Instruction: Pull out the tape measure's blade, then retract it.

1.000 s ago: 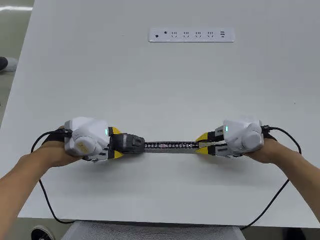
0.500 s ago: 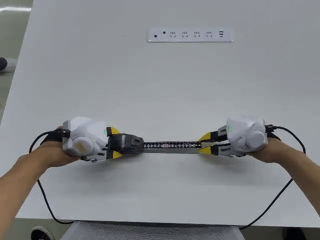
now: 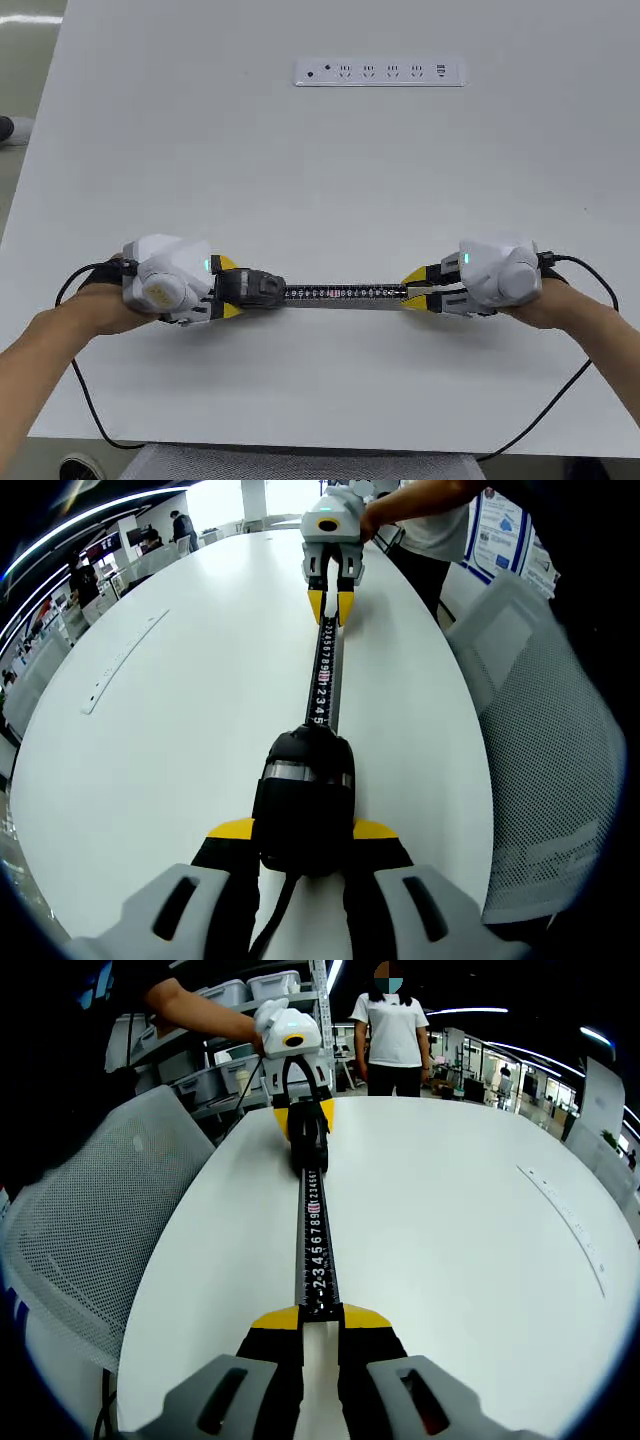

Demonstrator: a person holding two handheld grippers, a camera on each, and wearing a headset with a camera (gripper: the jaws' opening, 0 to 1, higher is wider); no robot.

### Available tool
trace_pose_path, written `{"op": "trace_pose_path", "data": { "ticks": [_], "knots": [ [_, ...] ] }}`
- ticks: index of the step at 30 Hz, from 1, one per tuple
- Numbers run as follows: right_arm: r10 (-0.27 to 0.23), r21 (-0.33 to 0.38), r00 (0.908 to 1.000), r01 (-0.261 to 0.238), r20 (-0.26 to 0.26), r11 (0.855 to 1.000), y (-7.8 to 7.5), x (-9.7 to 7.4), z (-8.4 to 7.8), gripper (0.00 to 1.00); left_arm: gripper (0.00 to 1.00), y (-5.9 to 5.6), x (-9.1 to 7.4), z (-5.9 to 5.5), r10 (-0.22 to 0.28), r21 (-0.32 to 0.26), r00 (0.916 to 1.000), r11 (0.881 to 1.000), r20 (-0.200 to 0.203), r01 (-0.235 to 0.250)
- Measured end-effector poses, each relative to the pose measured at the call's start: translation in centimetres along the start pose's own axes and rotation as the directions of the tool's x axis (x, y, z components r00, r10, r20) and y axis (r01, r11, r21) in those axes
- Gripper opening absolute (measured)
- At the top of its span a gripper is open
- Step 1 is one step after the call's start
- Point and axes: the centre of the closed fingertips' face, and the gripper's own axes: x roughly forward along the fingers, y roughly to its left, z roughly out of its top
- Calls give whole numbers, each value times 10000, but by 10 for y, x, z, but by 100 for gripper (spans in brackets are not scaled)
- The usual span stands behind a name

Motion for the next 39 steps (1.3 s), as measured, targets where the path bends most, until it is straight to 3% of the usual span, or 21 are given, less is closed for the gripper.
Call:
{"op": "trace_pose_path", "data": {
  "ticks": [39],
  "knots": [
    [9,224,9999,-6,-151,9997,-1,-18,-17,9,28,-1,-1,3,-40,-27,10000,10000,-8,40]
  ]
}}
